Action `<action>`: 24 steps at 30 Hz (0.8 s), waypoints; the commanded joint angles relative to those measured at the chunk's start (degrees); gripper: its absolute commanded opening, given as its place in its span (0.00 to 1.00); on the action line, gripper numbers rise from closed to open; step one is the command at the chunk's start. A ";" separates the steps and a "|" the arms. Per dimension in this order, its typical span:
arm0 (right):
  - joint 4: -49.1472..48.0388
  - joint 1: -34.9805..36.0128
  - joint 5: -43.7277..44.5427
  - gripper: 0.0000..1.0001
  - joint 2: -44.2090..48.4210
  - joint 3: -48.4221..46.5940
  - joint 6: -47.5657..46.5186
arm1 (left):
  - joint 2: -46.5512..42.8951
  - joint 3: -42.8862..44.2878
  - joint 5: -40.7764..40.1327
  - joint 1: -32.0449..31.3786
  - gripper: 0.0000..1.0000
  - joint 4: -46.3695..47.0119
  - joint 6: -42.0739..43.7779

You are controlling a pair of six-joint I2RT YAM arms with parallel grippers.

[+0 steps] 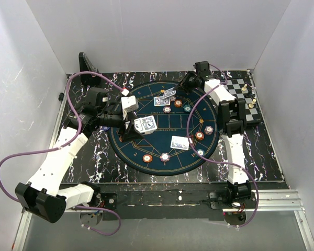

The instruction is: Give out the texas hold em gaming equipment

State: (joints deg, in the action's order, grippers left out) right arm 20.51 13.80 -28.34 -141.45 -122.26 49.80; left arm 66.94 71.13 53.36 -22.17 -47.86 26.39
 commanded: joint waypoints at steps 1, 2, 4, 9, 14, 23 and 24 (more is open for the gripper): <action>-3.02 0.61 2.32 0.15 -2.95 -5.45 1.27 | -2.95 0.24 1.30 0.55 0.38 -0.31 0.59; -3.37 0.87 2.41 0.19 -3.22 -5.27 0.92 | -3.13 -0.11 1.39 0.47 0.38 -0.13 0.85; -2.33 1.40 3.20 0.38 -3.66 -6.14 0.47 | -3.22 -0.73 1.57 0.46 0.38 0.48 0.50; 4.43 1.49 5.30 0.82 -3.40 -9.05 -0.93 | -2.69 -0.73 2.18 0.47 0.38 1.18 -0.02; 4.28 1.67 7.24 0.86 10.11 2.34 -2.51 | -1.46 -0.65 2.10 0.55 0.38 1.89 -0.37; 6.91 5.53 4.44 0.89 44.81 26.60 -5.50 | 0.47 -0.03 3.15 0.64 0.39 2.42 0.76; 6.47 6.49 3.56 0.89 48.42 29.24 -5.77 | 0.74 -0.03 3.15 0.64 0.39 2.33 1.20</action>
State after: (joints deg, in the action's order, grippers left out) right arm 28.38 16.93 -21.26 -108.22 -100.51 46.24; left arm 67.64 70.52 54.54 -21.85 -47.29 26.39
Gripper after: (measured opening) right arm 0.885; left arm 0.656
